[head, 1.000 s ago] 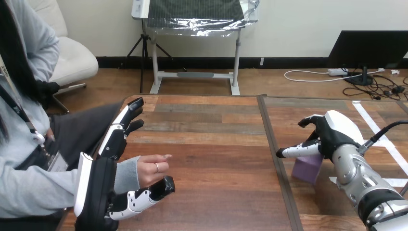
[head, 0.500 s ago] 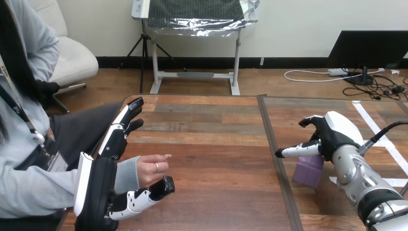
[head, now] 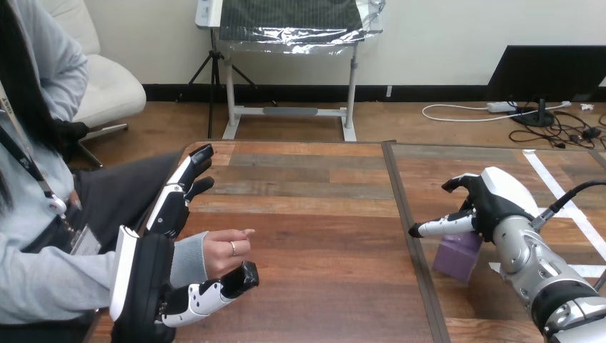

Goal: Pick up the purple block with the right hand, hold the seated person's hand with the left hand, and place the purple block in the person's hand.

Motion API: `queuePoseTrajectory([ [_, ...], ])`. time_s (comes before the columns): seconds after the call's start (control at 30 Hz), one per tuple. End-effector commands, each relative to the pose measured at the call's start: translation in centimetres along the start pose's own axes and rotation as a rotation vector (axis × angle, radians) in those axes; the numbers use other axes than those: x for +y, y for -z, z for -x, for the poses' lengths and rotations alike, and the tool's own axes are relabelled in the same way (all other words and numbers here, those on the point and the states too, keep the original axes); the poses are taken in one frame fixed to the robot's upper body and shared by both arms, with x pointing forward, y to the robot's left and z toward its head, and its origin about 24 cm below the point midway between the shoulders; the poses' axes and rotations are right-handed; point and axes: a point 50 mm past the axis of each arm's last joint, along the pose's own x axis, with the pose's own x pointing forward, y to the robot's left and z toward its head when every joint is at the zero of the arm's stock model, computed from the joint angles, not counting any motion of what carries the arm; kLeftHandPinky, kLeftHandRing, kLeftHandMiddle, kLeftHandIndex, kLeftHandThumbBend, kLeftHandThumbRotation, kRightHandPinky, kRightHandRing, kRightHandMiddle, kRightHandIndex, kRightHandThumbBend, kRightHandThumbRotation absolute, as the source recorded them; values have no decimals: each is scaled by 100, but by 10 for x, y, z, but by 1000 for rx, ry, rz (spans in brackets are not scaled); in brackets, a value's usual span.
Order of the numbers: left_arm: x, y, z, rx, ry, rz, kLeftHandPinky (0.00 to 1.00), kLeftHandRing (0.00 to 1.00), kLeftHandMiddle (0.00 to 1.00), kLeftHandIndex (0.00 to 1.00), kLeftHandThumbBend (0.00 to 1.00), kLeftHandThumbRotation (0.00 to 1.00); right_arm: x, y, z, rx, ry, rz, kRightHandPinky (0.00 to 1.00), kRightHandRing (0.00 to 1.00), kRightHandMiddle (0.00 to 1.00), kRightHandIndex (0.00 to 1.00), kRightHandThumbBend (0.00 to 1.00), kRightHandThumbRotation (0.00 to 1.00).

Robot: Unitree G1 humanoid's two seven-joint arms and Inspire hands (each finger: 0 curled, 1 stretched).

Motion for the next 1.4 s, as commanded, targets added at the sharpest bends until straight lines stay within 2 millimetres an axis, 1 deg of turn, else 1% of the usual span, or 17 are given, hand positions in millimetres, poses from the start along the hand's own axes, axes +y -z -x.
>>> queuePoseTrajectory([
  [0.0,2,-8,-15,-90,9,-5,84,91,91,89,100,67,-16,-18,-5,-51,37,-25,20,27,37,82,100,32],
  [0.13,3,-8,-15,-92,10,1,84,91,91,89,100,67,-17,-20,-5,-61,25,-3,26,32,42,83,100,33],
  [0.2,3,-8,-15,-93,11,0,84,91,92,89,100,67,-18,-21,-5,-72,21,5,29,36,45,83,100,36],
  [0.43,4,-8,-14,-83,11,-9,84,91,91,90,100,68,-20,-21,-6,-76,7,23,36,43,50,84,100,42],
  [0.47,4,-8,-14,-87,11,-9,84,91,91,90,100,68,-21,-21,-6,-77,5,23,39,47,52,85,100,43],
  [0.5,4,-8,-14,-89,11,-9,84,91,91,90,100,68,-21,-22,-6,-78,4,22,43,53,57,85,100,45],
  [0.63,4,-8,-14,-87,9,-8,85,91,91,90,100,68,-24,-22,-6,-95,10,42,52,64,65,86,100,49],
  [0.73,4,-8,-14,-85,8,-11,85,91,91,90,100,68,-26,-23,-6,-95,5,34,50,61,60,87,100,52],
  [0.8,3,-8,-14,-85,7,-10,85,91,91,90,100,68,-27,-24,-6,-107,8,26,51,63,63,88,100,54],
  [0.87,3,-8,-14,-84,9,-12,85,91,91,90,100,68,-29,-23,-6,-115,-4,21,51,63,64,88,100,54],
  [0.9,4,-8,-14,-83,10,-13,84,91,91,90,100,68,-29,-22,-6,-117,-7,20,57,69,70,89,100,56],
  [1.0,4,-8,-14,-87,8,-25,84,91,91,90,100,69,-32,-24,-7,-125,-6,3,64,76,78,90,100,57],
  [1.07,4,-8,-14,-86,10,-20,84,91,91,90,100,69,-33,-23,-6,-132,-13,-11,67,79,81,91,100,58],
  [1.1,4,-7,-14,-86,11,-19,84,91,91,90,100,69,-33,-22,-6,-135,-16,-15,70,81,82,92,100,59],
  [1.37,3,-7,-15,-87,7,-14,84,91,92,90,100,68,-40,-24,-5,-181,-36,-48,79,89,91,95,100,62],
])
